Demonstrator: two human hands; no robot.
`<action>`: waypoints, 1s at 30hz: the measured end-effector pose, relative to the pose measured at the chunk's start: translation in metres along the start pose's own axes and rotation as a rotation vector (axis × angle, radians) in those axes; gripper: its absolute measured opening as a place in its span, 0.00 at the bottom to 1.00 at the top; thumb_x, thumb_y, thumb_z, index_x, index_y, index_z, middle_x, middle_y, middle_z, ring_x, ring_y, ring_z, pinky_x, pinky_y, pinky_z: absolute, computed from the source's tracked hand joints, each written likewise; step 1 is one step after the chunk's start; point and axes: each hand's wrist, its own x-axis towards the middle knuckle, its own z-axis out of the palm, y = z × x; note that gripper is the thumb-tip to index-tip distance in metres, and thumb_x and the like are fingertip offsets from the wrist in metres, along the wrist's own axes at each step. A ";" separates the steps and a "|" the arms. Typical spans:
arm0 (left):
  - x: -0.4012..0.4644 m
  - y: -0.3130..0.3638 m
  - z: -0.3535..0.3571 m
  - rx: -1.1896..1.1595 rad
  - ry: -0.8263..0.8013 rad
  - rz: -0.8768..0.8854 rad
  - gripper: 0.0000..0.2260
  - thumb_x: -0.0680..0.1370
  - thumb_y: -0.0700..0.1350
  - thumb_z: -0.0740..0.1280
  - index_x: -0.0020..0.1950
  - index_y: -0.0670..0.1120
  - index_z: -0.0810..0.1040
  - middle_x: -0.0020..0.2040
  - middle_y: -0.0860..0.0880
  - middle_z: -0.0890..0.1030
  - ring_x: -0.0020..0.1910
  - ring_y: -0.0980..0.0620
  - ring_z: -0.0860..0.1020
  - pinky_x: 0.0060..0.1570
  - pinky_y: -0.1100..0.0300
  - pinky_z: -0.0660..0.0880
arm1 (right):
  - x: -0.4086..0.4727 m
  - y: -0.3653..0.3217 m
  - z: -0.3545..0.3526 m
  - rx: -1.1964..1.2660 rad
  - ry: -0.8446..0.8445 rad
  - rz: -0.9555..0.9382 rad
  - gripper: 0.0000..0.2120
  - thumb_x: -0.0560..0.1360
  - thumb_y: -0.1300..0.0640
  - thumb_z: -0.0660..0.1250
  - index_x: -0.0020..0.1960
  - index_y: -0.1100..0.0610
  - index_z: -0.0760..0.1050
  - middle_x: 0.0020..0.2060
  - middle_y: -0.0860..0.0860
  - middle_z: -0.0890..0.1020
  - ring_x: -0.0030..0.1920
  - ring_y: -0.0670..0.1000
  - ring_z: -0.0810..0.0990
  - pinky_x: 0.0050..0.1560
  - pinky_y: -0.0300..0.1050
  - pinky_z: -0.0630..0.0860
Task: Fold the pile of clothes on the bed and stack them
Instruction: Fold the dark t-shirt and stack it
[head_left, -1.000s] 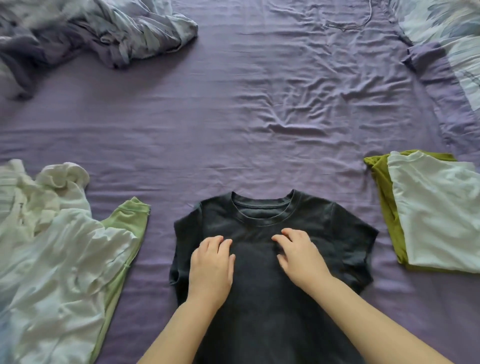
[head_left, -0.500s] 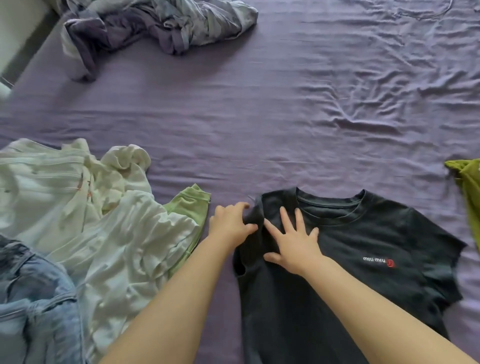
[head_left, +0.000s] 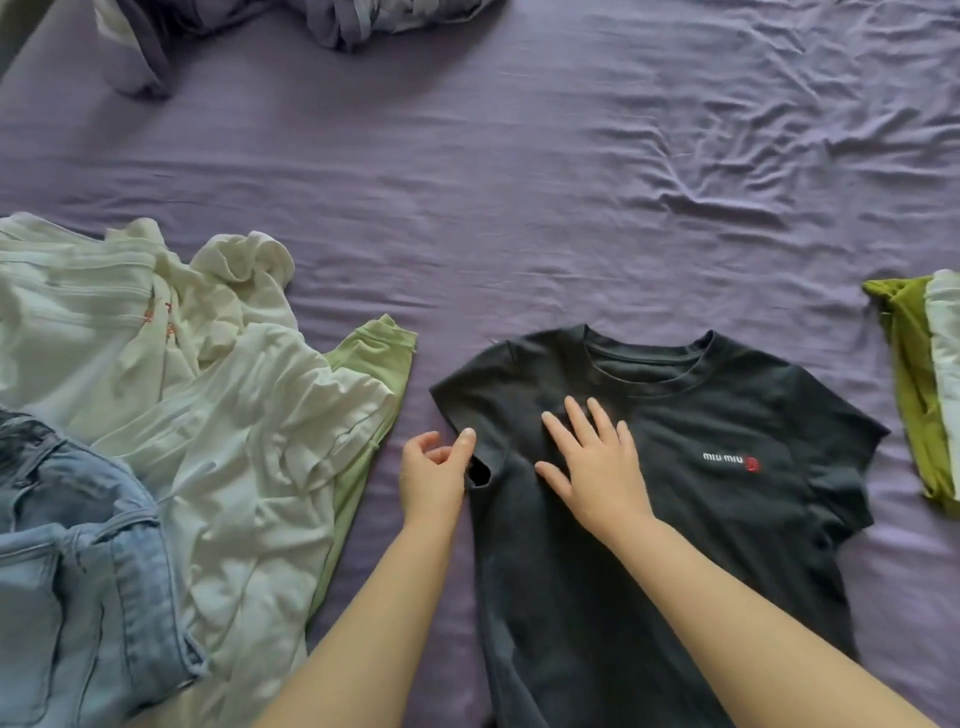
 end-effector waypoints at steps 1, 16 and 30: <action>-0.014 -0.013 -0.001 -0.009 -0.018 -0.021 0.21 0.73 0.50 0.73 0.60 0.45 0.70 0.46 0.50 0.79 0.48 0.50 0.79 0.55 0.50 0.77 | -0.020 0.003 0.006 0.024 0.005 -0.017 0.29 0.80 0.40 0.53 0.78 0.46 0.51 0.78 0.50 0.50 0.78 0.54 0.45 0.75 0.54 0.48; -0.176 -0.144 -0.034 0.364 -0.164 -0.048 0.08 0.75 0.42 0.71 0.47 0.51 0.72 0.44 0.55 0.78 0.44 0.55 0.77 0.40 0.62 0.72 | -0.271 0.105 0.050 0.361 0.079 0.475 0.21 0.73 0.63 0.71 0.65 0.62 0.75 0.68 0.62 0.70 0.70 0.63 0.66 0.68 0.59 0.65; -0.226 -0.131 -0.050 0.471 0.018 0.204 0.08 0.82 0.47 0.58 0.51 0.42 0.70 0.44 0.49 0.75 0.46 0.46 0.73 0.40 0.54 0.66 | -0.304 0.140 0.019 0.623 0.160 0.581 0.09 0.79 0.54 0.62 0.47 0.59 0.66 0.38 0.58 0.76 0.46 0.65 0.76 0.39 0.52 0.64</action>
